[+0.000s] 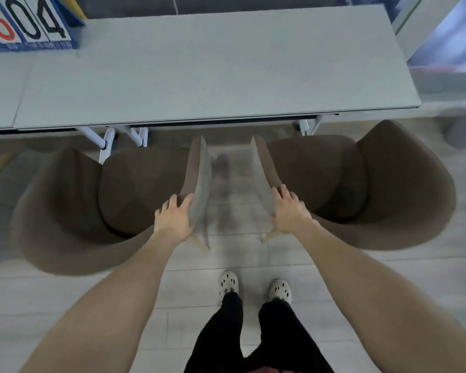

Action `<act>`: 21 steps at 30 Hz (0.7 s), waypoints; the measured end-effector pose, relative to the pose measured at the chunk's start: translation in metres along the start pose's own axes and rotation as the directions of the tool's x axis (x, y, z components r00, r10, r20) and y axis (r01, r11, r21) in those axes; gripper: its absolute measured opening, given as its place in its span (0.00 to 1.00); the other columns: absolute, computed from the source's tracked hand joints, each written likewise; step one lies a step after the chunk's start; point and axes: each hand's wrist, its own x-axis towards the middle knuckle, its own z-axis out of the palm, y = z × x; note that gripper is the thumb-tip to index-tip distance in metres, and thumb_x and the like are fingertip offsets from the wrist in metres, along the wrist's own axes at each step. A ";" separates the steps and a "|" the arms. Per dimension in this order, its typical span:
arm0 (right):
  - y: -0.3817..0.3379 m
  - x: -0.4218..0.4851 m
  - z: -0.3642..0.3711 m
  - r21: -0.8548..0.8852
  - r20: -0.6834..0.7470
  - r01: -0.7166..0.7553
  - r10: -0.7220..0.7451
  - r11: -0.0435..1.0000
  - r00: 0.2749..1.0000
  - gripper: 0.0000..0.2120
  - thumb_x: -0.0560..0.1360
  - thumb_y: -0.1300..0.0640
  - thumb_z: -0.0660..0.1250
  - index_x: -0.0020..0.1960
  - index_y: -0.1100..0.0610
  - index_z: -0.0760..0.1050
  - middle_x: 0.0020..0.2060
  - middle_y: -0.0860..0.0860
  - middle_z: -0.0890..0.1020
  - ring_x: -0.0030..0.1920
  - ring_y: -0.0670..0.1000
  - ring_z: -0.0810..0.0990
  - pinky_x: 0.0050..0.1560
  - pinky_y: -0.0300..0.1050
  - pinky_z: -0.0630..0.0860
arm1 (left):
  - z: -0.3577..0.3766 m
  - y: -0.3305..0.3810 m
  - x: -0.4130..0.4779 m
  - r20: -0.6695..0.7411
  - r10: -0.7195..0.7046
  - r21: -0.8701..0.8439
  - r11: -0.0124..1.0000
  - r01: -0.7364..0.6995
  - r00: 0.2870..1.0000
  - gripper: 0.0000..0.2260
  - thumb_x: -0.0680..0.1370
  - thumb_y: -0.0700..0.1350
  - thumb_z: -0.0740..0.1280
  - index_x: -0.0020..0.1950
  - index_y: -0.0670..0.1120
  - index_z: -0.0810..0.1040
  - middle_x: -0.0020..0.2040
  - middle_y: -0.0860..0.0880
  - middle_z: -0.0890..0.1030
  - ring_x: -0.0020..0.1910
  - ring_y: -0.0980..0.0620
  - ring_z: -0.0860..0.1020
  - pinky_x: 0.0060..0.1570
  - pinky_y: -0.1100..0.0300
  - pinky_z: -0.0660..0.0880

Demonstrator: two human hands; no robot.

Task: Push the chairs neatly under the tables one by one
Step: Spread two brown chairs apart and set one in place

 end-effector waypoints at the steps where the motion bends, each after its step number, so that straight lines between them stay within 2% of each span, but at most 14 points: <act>1: -0.001 0.001 0.002 -0.012 0.002 -0.014 0.014 1.000 1.000 0.45 0.82 0.55 0.70 0.89 0.55 0.44 0.88 0.58 0.48 0.83 0.67 0.60 0.78 0.69 0.68 | 0.004 -0.005 0.005 0.030 0.000 -0.018 1.000 0.000 1.000 0.48 0.76 0.59 0.75 0.86 0.66 0.45 0.84 0.41 0.59 0.77 0.33 0.69 0.72 0.35 0.70; 3: -0.001 0.003 0.003 -0.028 0.001 -0.032 0.032 0.999 0.999 0.47 0.81 0.63 0.69 0.89 0.55 0.43 0.88 0.58 0.46 0.84 0.67 0.59 0.79 0.67 0.66 | 0.008 -0.010 0.015 0.047 0.018 -0.047 0.999 -0.016 0.999 0.51 0.77 0.58 0.74 0.85 0.67 0.38 0.83 0.41 0.60 0.73 0.32 0.73 0.68 0.38 0.74; 6: 0.001 0.005 0.005 -0.018 -0.004 -0.029 0.029 0.999 1.000 0.47 0.80 0.69 0.67 0.89 0.55 0.43 0.88 0.57 0.44 0.84 0.66 0.57 0.80 0.65 0.65 | 0.010 -0.012 0.024 0.003 0.048 -0.076 0.996 -0.047 0.999 0.51 0.79 0.49 0.72 0.86 0.64 0.35 0.79 0.41 0.65 0.68 0.34 0.76 0.64 0.41 0.77; 10: 0.003 0.007 0.007 -0.018 -0.015 -0.020 0.020 1.000 1.000 0.48 0.79 0.72 0.67 0.89 0.55 0.42 0.88 0.57 0.44 0.84 0.65 0.58 0.80 0.64 0.66 | 0.010 -0.006 0.022 -0.015 0.050 -0.044 0.998 -0.050 0.999 0.51 0.78 0.42 0.71 0.87 0.60 0.37 0.77 0.40 0.67 0.63 0.35 0.78 0.62 0.40 0.78; 15: 0.004 0.006 0.004 0.015 -0.020 -0.021 0.022 1.000 1.000 0.49 0.79 0.73 0.68 0.89 0.55 0.44 0.88 0.56 0.46 0.84 0.65 0.60 0.79 0.63 0.68 | 0.011 -0.002 0.022 0.005 0.039 -0.033 0.999 -0.039 0.999 0.50 0.79 0.39 0.70 0.88 0.58 0.37 0.77 0.38 0.66 0.60 0.35 0.79 0.61 0.41 0.79; 21: 0.004 0.008 0.002 0.023 0.009 -0.039 0.039 0.999 0.999 0.49 0.79 0.71 0.69 0.89 0.54 0.45 0.89 0.56 0.47 0.83 0.65 0.61 0.79 0.63 0.69 | 0.010 0.009 0.024 0.024 0.036 -0.079 0.996 -0.034 0.999 0.50 0.80 0.41 0.71 0.88 0.59 0.38 0.82 0.37 0.63 0.65 0.33 0.78 0.65 0.40 0.77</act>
